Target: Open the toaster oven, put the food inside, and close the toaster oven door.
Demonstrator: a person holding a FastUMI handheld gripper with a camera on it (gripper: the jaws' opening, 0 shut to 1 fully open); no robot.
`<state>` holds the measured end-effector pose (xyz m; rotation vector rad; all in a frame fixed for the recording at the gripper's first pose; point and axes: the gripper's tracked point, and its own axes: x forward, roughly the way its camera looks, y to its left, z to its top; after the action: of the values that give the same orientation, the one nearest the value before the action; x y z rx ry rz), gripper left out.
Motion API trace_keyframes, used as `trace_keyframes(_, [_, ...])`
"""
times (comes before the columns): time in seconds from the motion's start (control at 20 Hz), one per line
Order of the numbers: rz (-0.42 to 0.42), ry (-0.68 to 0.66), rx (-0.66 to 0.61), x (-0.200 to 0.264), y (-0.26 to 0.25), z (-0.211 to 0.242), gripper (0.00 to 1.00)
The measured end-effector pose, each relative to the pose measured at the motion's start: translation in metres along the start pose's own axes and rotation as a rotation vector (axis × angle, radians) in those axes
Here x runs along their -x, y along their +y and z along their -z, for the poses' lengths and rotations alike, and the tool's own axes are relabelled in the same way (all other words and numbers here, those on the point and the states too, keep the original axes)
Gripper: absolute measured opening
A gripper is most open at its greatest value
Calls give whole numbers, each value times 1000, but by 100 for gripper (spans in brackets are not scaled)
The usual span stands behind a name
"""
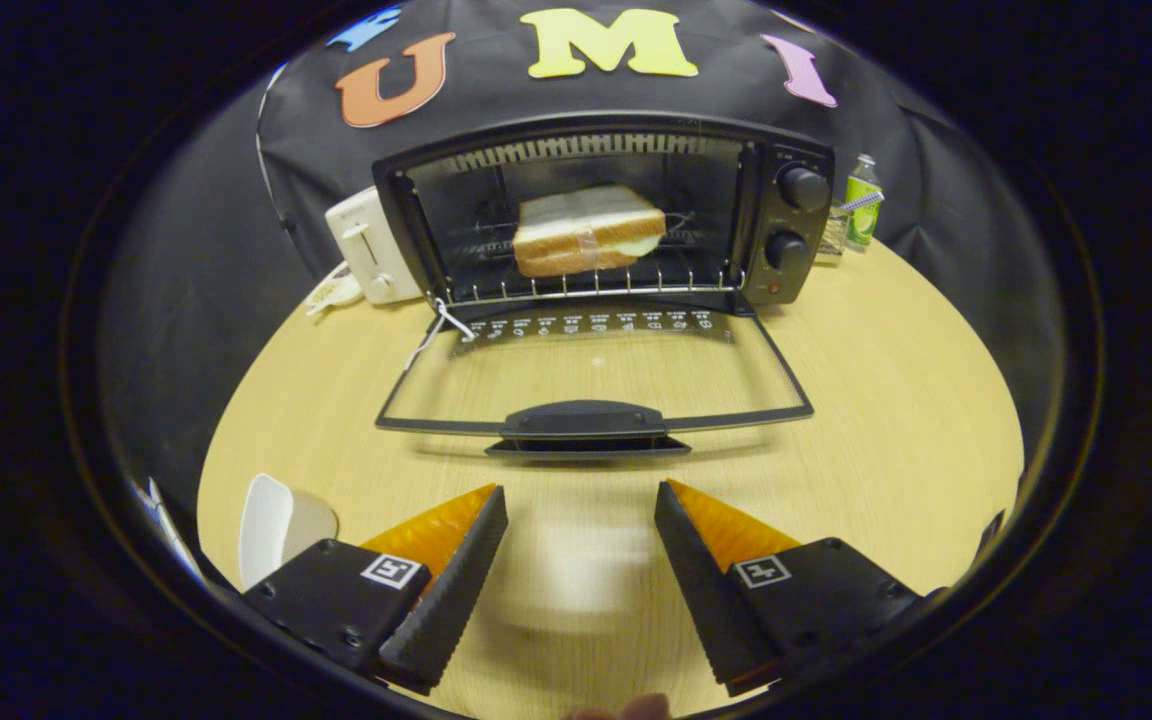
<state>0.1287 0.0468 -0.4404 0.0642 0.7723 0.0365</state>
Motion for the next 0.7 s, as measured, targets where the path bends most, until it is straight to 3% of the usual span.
trace_keyframes(0.4, [61,-13,-5,-22,-9,-6,98])
trace_keyframes(0.7, [70,-25,-16,1,-6,-22,98])
